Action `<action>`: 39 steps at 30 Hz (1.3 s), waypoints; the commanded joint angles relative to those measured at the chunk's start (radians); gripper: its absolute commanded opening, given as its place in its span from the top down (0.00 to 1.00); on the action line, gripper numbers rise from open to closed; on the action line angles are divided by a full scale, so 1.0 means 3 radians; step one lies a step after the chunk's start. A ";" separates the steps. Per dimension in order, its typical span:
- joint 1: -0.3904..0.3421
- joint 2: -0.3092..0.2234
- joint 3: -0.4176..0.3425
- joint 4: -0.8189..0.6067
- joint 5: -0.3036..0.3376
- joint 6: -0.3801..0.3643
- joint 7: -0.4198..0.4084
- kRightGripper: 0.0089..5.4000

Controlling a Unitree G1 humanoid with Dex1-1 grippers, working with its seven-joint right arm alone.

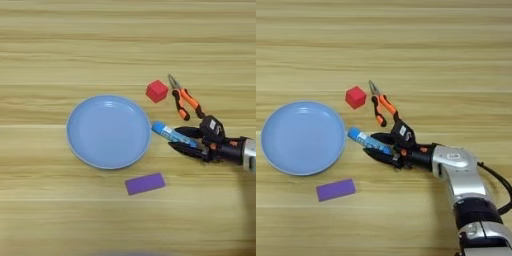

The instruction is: Move the objects on the table

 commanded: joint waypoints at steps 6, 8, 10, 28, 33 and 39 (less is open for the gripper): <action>-0.0191 -0.0088 -0.0024 -0.0066 -0.0015 -0.0009 -0.0130 0.72; -0.0197 -0.0089 -0.0028 -0.0072 -0.0010 -0.0002 -0.0129 0.74; -0.0215 -0.0096 -0.0038 -0.0084 -0.0005 -0.0013 -0.0134 0.74; -0.0515 -0.0132 -0.0111 -0.0643 0.0029 0.0191 -0.0282 0.74; -0.0561 -0.0068 -0.0044 -0.0940 0.0011 0.0341 -0.0384 0.74; -0.0648 0.0155 0.0169 -0.1251 -0.0075 0.0570 -0.0546 0.74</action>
